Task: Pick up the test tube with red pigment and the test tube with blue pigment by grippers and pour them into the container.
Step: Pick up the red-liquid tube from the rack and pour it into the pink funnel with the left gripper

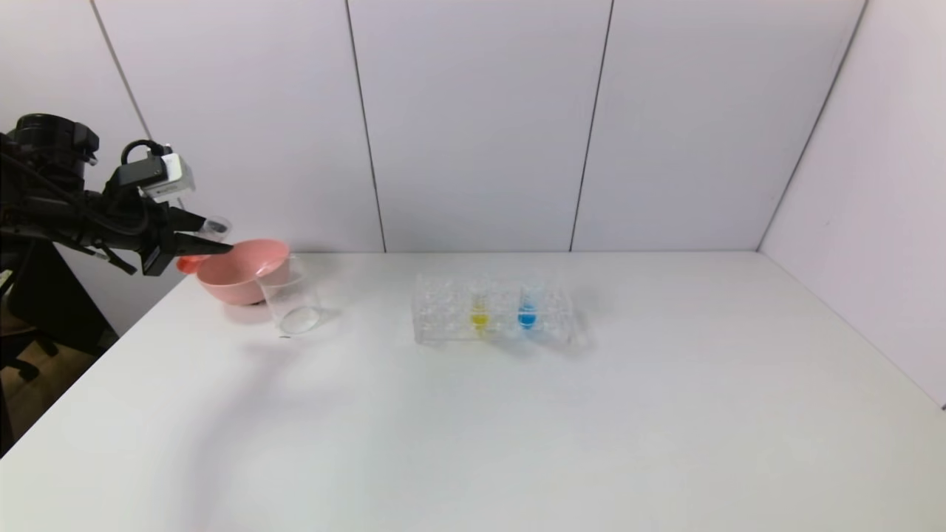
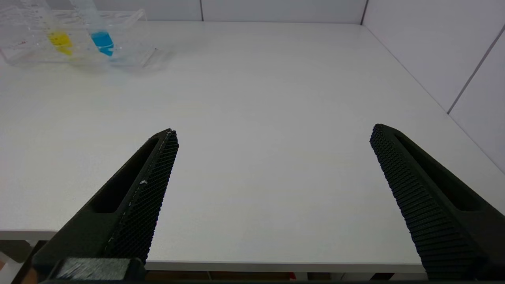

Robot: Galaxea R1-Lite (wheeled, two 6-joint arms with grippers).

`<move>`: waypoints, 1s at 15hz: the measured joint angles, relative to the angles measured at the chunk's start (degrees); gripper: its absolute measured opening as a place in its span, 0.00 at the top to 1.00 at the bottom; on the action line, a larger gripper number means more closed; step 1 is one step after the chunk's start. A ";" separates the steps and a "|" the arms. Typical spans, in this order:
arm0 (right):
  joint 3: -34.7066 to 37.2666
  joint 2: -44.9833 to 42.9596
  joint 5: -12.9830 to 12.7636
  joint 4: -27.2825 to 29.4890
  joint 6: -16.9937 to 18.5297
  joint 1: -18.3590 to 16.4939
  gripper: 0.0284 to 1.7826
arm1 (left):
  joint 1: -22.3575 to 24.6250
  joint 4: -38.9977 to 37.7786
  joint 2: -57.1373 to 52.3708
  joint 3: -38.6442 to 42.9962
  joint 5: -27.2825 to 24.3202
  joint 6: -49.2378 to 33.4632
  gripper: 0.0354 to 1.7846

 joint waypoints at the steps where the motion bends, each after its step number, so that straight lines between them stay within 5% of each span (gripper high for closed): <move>1: 0.00 0.00 0.00 -0.02 0.00 0.00 0.00 | -0.02 0.11 0.27 -0.39 0.26 0.61 0.73; 15: 0.00 0.00 0.00 -0.02 0.00 0.00 0.00 | -2.67 9.12 2.78 -8.29 13.07 9.31 0.73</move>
